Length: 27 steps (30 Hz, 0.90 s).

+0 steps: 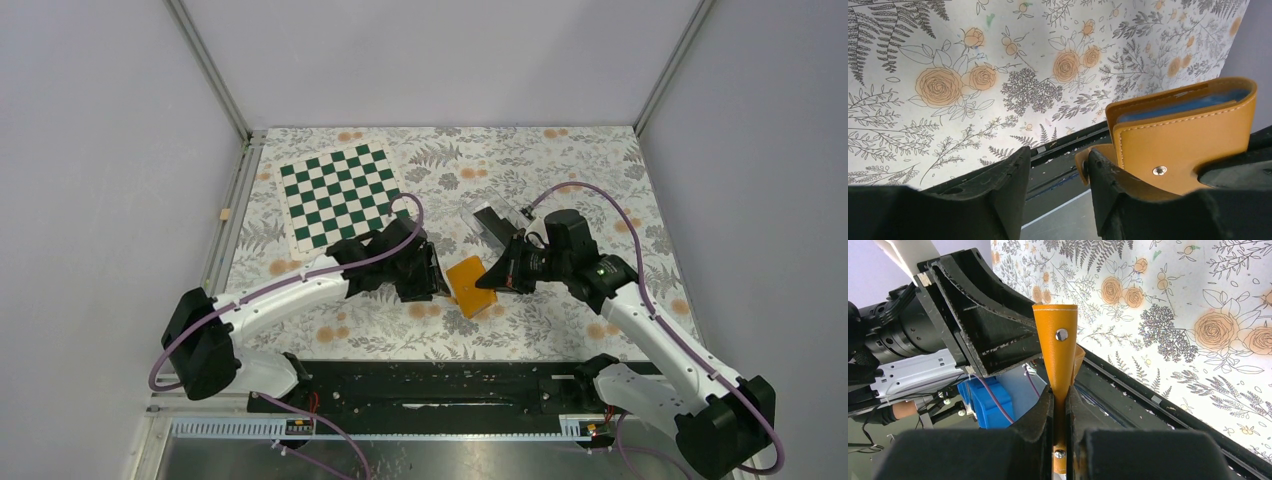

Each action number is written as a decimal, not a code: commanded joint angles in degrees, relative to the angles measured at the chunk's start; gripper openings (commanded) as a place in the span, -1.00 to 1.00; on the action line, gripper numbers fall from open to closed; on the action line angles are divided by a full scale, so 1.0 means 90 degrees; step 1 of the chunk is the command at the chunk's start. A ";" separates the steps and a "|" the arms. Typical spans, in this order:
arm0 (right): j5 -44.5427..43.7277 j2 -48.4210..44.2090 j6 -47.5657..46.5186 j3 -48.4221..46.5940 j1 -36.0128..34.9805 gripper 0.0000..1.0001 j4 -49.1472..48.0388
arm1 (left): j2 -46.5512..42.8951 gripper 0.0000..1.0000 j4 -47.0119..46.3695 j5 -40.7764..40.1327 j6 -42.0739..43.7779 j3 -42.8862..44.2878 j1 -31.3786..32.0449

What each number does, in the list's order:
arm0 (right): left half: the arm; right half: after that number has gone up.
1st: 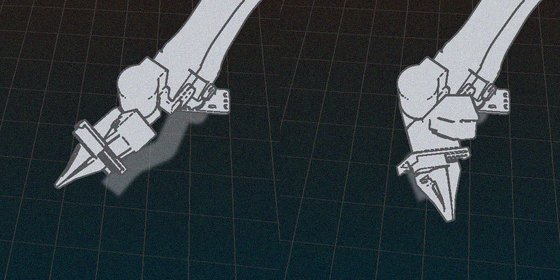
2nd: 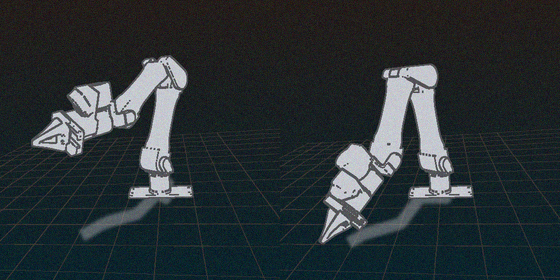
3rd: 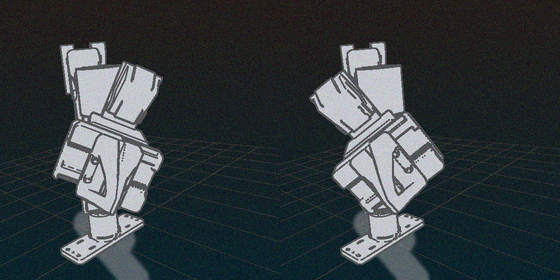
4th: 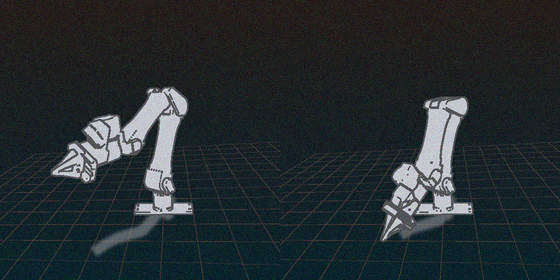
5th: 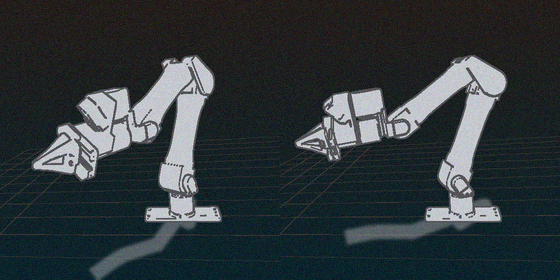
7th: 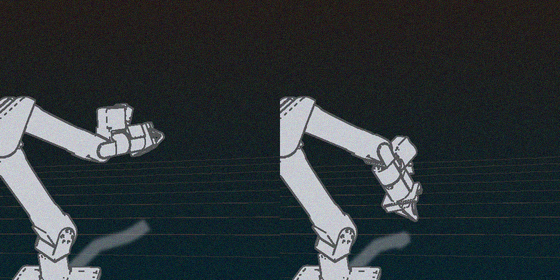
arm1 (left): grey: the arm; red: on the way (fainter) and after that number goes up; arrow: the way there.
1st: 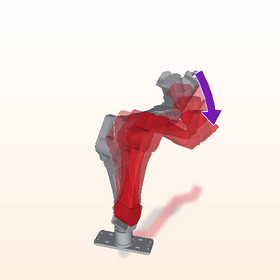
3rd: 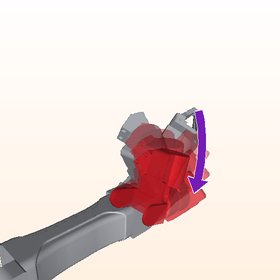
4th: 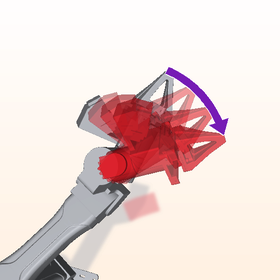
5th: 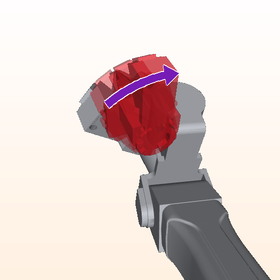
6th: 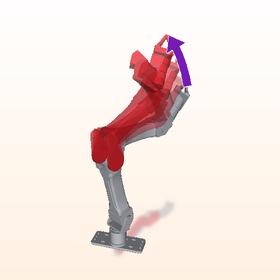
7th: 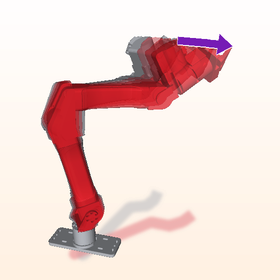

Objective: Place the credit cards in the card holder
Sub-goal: Open the card holder at the center of the board.

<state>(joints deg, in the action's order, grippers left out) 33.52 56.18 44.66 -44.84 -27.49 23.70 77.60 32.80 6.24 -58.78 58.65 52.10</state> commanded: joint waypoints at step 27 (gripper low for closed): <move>0.0016 -0.0190 0.0378 0.0021 -0.0042 -1.00 -0.0400 | -0.0611 -0.04 -0.2110 0.0895 -0.1098 -0.1224 -0.0134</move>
<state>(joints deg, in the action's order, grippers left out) 33.50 55.37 46.89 -44.71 -27.49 22.41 74.98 18.13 12.53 -66.13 49.08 50.89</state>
